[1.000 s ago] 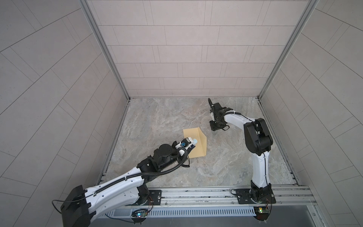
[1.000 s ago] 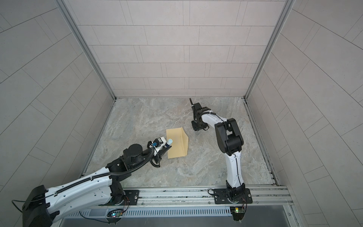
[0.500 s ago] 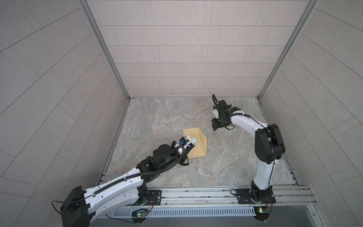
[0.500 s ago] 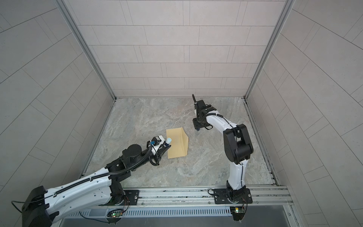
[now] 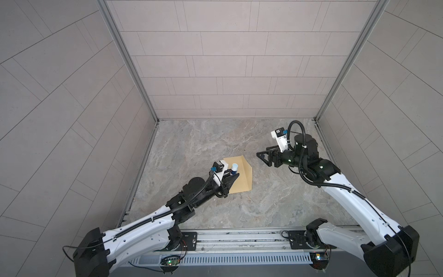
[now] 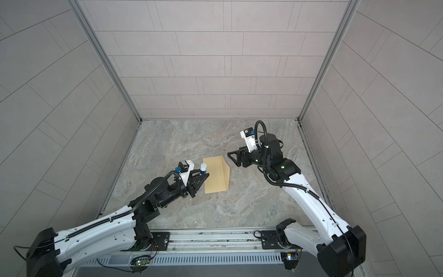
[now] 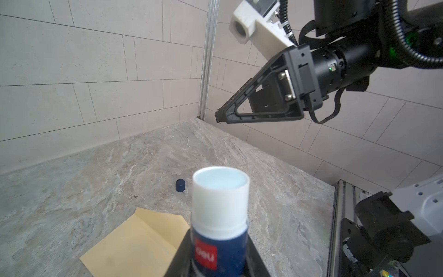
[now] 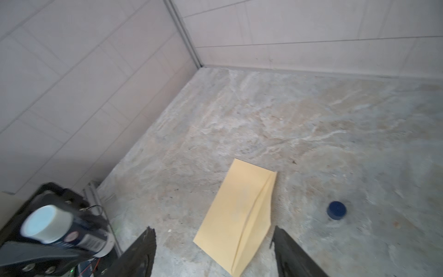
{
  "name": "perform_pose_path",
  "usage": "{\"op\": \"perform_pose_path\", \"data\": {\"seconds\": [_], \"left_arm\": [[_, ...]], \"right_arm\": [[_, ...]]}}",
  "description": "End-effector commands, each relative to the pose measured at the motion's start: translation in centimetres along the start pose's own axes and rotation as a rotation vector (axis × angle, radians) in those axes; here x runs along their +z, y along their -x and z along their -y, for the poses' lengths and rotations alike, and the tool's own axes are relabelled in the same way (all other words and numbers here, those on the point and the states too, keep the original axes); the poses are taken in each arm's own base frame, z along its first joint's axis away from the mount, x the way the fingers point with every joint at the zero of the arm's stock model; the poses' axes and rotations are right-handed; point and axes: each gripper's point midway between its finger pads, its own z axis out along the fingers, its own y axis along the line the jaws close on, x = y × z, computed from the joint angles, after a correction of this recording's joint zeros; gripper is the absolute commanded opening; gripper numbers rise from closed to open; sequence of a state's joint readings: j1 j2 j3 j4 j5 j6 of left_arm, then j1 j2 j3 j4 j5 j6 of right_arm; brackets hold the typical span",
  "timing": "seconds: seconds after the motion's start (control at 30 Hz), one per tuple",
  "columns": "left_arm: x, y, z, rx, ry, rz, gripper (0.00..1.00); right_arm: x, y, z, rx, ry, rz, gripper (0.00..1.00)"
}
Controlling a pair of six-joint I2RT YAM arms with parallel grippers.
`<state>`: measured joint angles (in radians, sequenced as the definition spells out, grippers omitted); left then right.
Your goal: Place the letter into the envelope and seal it
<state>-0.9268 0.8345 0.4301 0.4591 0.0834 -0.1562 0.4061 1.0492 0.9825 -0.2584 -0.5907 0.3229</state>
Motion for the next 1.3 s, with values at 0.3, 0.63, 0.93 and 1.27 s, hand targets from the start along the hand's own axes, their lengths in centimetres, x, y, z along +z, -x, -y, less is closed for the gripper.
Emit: {"op": "perform_pose_path", "data": {"seconds": [0.3, 0.63, 0.93, 1.27], "left_arm": [[0.1, 2.6, 2.1, -0.052, -0.131, 0.127, 0.00], [0.4, 2.4, 2.1, -0.053, -0.126, 0.119, 0.00], [0.7, 2.1, 1.9, -0.051, -0.120, 0.109, 0.00], [1.0, 1.5, 1.9, -0.063, -0.122, 0.086, 0.23]], "right_arm": [[0.7, -0.5, -11.7, -0.160, 0.304, -0.005, 0.86], [2.4, -1.5, -12.4, -0.203, 0.284, -0.048, 0.74], [3.2, -1.7, -13.0, -0.212, 0.299, -0.055, 0.42], [3.5, -2.3, -13.0, -0.231, 0.289, -0.085, 0.12]]}}
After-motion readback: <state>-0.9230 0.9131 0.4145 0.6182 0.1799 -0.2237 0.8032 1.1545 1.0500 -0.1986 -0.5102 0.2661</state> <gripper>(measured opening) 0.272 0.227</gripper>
